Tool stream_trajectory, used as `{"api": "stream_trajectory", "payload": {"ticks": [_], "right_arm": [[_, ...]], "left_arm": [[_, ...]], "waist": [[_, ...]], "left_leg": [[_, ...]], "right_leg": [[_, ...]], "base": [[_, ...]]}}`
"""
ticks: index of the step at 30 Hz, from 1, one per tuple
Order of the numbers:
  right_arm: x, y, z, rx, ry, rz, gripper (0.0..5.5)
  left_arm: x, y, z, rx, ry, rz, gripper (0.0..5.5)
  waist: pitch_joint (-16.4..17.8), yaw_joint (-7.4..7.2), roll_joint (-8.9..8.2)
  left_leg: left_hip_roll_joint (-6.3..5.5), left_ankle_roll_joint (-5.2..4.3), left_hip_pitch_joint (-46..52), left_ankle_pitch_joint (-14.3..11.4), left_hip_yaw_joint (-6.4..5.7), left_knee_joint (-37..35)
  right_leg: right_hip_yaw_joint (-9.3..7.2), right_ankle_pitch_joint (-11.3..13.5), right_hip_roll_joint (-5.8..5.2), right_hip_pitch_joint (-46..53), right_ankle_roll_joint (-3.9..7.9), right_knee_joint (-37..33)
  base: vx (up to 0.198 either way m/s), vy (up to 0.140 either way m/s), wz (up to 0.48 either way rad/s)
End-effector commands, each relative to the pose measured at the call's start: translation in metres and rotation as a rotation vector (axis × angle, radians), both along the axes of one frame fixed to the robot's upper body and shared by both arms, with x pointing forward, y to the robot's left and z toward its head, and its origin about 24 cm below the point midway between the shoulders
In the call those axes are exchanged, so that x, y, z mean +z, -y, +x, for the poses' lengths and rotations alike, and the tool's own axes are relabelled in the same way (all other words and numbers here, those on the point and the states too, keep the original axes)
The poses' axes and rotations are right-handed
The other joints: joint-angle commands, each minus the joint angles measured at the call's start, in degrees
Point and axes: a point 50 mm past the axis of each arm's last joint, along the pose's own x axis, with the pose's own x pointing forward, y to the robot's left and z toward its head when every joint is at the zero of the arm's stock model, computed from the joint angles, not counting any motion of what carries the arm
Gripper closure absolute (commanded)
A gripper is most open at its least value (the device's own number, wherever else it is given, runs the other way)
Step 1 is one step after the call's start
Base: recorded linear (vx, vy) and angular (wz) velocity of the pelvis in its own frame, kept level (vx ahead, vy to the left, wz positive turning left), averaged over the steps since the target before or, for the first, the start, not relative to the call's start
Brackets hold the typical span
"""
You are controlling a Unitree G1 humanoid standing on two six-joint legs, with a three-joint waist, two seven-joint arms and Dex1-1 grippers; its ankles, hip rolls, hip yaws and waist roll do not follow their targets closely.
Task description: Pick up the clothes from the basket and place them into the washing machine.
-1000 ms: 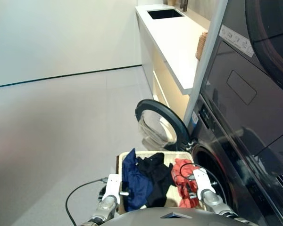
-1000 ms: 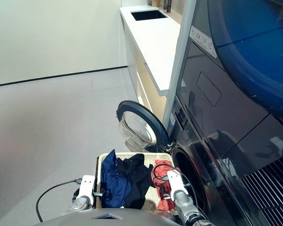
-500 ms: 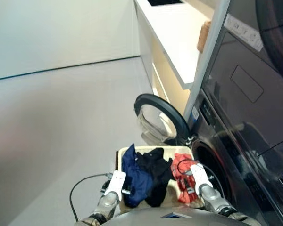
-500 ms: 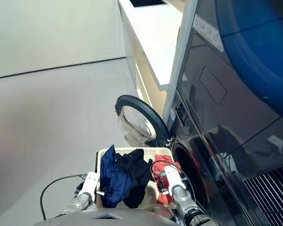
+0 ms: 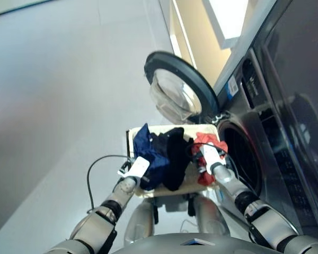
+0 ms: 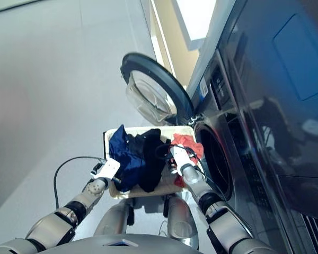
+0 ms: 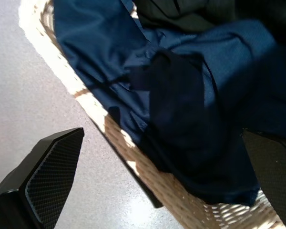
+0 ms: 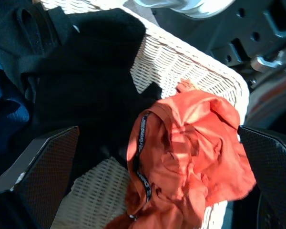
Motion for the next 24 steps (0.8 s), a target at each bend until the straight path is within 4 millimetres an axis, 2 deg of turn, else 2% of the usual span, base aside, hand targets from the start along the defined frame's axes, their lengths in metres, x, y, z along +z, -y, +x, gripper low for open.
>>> {"api": "stream_trajectory", "payload": {"ticks": [1, 3, 6, 10, 15, 16, 22, 23, 24], "right_arm": [[0.033, -0.033, 0.015, 0.097, 0.163, 0.066, 0.0], [0.053, -0.042, 0.026, 0.122, 0.236, 0.085, 0.0], [0.063, -0.045, 0.033, 0.124, 0.269, 0.085, 0.0], [0.081, -0.051, 0.044, 0.13, 0.334, 0.084, 0.0], [0.095, -0.053, 0.053, 0.112, 0.378, 0.091, 0.0], [0.098, -0.053, 0.054, 0.111, 0.388, 0.094, 0.0], [0.121, -0.059, 0.062, 0.113, 0.455, 0.142, 0.0], [0.128, -0.062, 0.064, 0.111, 0.474, 0.173, 0.0], [0.128, -0.064, 0.063, 0.117, 0.473, 0.176, 0.0]], "left_arm": [[0.018, -0.008, 0.021, 0.029, 0.083, 0.022, 0.0], [0.03, -0.007, 0.034, 0.052, 0.132, 0.006, 0.0], [0.041, -0.007, 0.045, 0.059, 0.171, 0.002, 0.0], [0.055, -0.003, 0.059, 0.063, 0.216, -0.006, 0.0], [0.067, -0.001, 0.069, 0.073, 0.251, -0.018, 0.0], [0.068, 0.0, 0.07, 0.073, 0.254, -0.021, 0.0], [0.078, -0.009, 0.077, 0.161, 0.283, -0.08, 0.0], [0.08, -0.012, 0.079, 0.209, 0.287, -0.113, 0.78], [0.08, -0.013, 0.08, 0.218, 0.285, -0.118, 2.2]], "waist": [[1.81, -1.36, -3.49], [3.08, -1.76, -3.62], [3.84, -1.89, -3.81], [4.47, -2.11, -3.81], [4.42, -2.44, -3.03], [4.51, -2.23, -2.79], [4.67, -2.29, -2.66], [4.7, -2.31, -2.81], [4.72, -2.35, -2.9]], "left_leg": [[-2.47, 0.8, -0.42, -6.52, 1.18, 7.15], [-2.43, 0.71, -4.47, -6.54, 1.37, 8.88], [-2.38, 0.6, -7.81, -6.82, 1.4, 10.71], [-2.5, 1.06, -14.6, -8.31, 1.06, 16.01], [-2.87, 1.71, -21.25, -9.68, 0.91, 20.56], [-2.56, 1.59, -21.43, -11.76, 0.55, 21.88], [-2.5, 2.39, -27.51, -12.78, 0.63, 25.48], [-2.53, 2.61, -28.96, -13.07, 0.67, 26.45], [-2.4, 2.64, -29.37, -13.25, 0.72, 26.9]], "right_leg": [[1.86, 0.33, -1.74, 3.2, 5.56, -4.3], [2.16, 0.65, -1.87, -0.85, 5.45, -3.04], [2.24, 0.64, -1.88, -3.69, 5.4, -2.0], [2.93, -0.01, -1.56, -10.05, 5.0, 1.87], [3.46, -1.06, -1.74, -16.33, 4.69, 5.81], [3.69, -2.62, -1.33, -16.6, 4.91, 7.0], [4.5, -2.82, -0.87, -22.52, 4.74, 9.6], [4.65, -3.13, -0.74, -23.79, 4.64, 10.24], [4.67, -3.2, -0.69, -24.27, 4.66, 10.72]], "base": [[-0.075, 0.027, -0.032], [-0.087, 0.017, -0.026], [-0.076, 0.002, 0.036], [-0.013, 0.001, 0.009], [0.0, 0.0, 0.0], [0.055, 0.018, 0.002], [0.0, 0.0, 0.0], [0.0, 0.0, 0.0], [0.0, 0.0, 0.0]]}}
